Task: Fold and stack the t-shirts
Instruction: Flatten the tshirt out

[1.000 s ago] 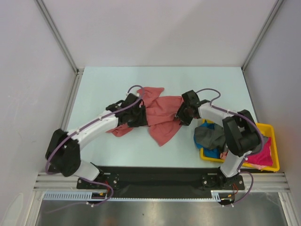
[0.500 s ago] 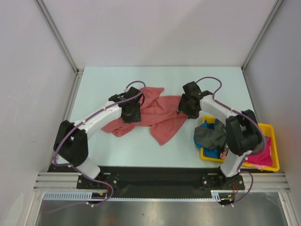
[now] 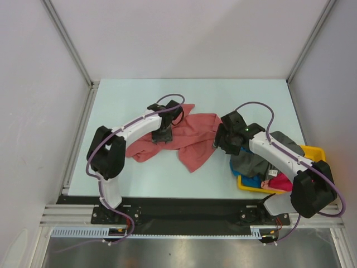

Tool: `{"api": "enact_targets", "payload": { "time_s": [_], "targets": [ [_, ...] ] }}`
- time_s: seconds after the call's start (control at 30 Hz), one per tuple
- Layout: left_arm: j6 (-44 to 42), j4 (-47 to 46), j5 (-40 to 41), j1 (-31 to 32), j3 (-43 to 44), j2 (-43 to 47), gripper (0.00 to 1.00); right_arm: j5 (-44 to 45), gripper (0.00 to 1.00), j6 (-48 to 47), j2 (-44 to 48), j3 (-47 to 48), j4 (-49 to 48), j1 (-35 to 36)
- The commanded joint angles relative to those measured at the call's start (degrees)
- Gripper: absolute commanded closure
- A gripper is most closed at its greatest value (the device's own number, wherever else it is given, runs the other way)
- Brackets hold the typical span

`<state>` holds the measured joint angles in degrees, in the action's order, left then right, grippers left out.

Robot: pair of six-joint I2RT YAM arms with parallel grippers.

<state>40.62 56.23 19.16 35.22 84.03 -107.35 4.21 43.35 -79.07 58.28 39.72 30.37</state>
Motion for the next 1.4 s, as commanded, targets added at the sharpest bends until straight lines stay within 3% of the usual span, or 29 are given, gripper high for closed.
{"api": "enact_targets", "payload": {
  "time_s": [0.0, 0.37, 0.7, 1.13, 1.37],
  "targets": [
    [3.85, 3.27, 3.42, 1.34, 3.15, -2.24, 0.52, 0.01, 0.32, 1.21, 1.29, 0.25, -0.09, 0.04],
    [7.02, 5.12, 5.63, 1.25, 5.71, -6.82, 0.53, -6.05, 0.32, 1.91, -1.09, 0.43, -1.23, 1.71],
    [6.4, 3.89, 4.75, 1.25, 3.78, -6.56, 0.66, -7.99, 0.32, 3.14, -5.13, 2.28, -3.25, 7.16],
    [5.96, 2.84, 5.8, 1.17, 2.46, -7.17, 0.67, -8.95, 0.32, 4.19, -6.36, 2.19, -3.95, 8.3],
    [4.64, 1.43, 5.36, 1.08, 0.7, -5.5, 0.99, -11.76, 0.32, 10.68, -8.38, 0.52, -4.92, 8.83]
  ]
}}
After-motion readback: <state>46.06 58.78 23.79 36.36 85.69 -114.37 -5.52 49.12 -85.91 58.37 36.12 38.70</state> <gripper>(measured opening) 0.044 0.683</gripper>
